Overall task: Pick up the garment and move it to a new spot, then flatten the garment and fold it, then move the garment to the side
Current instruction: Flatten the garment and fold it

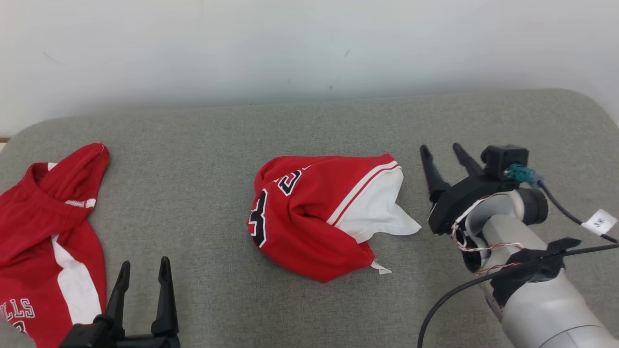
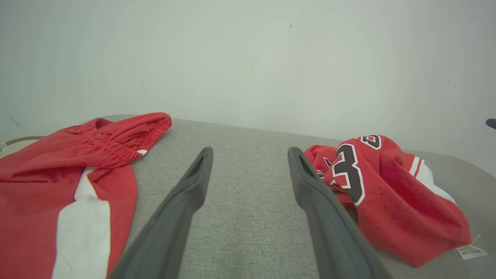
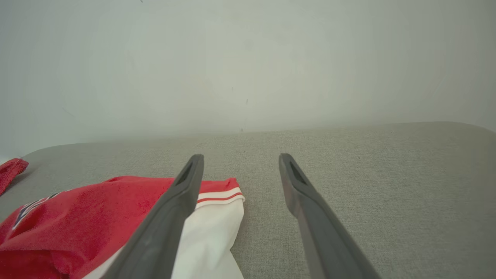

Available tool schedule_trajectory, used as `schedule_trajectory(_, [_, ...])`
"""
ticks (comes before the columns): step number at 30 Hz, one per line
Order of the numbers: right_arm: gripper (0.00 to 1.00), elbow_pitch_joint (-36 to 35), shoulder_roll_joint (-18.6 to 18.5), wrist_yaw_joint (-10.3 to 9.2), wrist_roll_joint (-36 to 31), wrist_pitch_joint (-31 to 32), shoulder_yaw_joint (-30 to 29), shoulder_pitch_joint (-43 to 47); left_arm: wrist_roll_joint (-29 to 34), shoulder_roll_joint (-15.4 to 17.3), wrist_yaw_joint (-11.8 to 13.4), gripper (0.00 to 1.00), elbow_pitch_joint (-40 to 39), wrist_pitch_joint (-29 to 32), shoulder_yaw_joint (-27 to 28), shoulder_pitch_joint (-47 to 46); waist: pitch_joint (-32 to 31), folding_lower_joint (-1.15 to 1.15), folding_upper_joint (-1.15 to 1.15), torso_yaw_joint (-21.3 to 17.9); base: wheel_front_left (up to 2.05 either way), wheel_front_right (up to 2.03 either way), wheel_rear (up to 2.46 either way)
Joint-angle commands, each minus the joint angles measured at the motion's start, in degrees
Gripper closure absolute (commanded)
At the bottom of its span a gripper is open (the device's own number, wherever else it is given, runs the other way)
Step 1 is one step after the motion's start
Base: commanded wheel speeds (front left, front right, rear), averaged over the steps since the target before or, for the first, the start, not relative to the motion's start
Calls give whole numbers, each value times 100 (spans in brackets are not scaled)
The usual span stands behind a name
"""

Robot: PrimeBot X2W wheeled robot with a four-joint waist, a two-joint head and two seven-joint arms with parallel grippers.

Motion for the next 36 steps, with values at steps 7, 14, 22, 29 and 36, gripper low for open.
schedule_trajectory(7, [0, -990, -295, 3, -61, -16, -302, 449, -40, 2, 30, 0, -33, -17, -56, 43, -25, 0, 0, -105, 0, 0, 0])
schedule_trajectory(14, [0, -2368, -341, 3, -462, -15, -848, 1376, -33, 1, 2, 0, -38, -17, -81, 73, -33, 0, 0, -130, 0, 0, 0])
schedule_trajectory(22, [0, -3632, -112, 3, -947, -15, -1557, 2634, -54, 1, 14, 0, -19, -17, -143, 151, -104, 0, 0, -167, 0, 0, 0])
schedule_trajectory(29, [0, -3959, 117, 3, -1157, -15, -1872, 3299, -103, 1, 55, 0, -4, -17, -201, 188, -159, 0, 0, -194, 0, 0, 0])
schedule_trajectory(36, [0, -3745, 150, 3, -1180, 15, -1760, 3325, -110, 1, 49, 0, -6, -17, -228, 150, -166, 0, 0, -219, 0, 0, 0])
